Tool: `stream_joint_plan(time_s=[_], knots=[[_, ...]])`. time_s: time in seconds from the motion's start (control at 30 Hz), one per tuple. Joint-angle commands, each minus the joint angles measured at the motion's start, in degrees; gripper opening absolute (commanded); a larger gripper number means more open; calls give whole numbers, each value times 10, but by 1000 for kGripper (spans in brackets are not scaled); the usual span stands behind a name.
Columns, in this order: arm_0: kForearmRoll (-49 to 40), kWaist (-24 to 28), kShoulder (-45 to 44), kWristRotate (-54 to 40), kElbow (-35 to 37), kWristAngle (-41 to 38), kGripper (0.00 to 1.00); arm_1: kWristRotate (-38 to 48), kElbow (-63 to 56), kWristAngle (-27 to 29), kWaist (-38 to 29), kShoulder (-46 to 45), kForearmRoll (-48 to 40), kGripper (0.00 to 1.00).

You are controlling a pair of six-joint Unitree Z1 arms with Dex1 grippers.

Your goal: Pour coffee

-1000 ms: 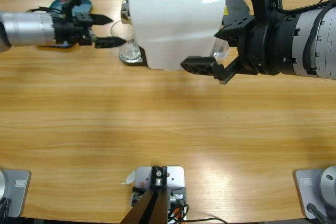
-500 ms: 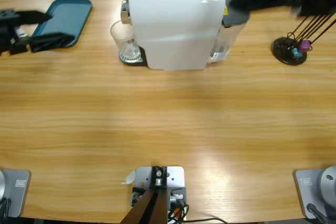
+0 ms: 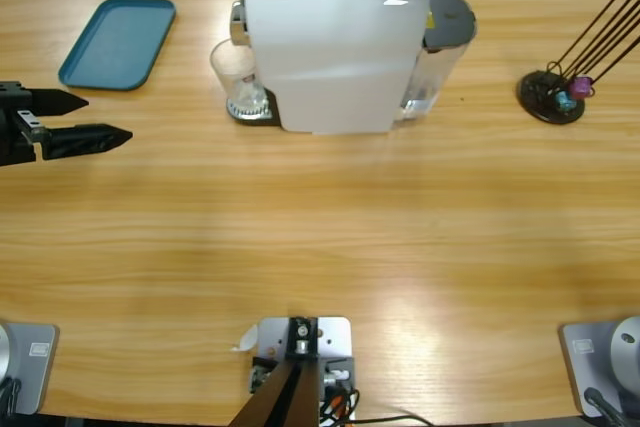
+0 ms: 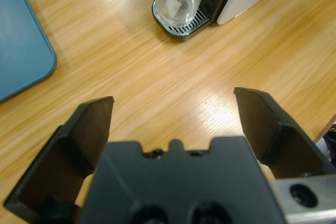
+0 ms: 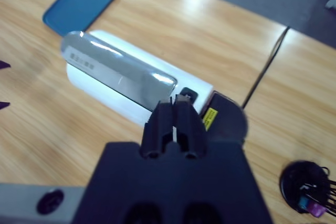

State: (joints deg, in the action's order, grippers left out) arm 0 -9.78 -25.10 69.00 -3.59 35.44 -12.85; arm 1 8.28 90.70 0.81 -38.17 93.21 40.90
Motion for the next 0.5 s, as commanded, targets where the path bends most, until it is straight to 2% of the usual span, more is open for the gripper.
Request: stream_joint_plan(time_s=[0.03,0.5], knots=[[-7,4,23,5,-5,8,996,-5,12,-12,10,64,5,0],[-5,4,31,5,-7,7,996,-4,6,26,17,77,11,0]])
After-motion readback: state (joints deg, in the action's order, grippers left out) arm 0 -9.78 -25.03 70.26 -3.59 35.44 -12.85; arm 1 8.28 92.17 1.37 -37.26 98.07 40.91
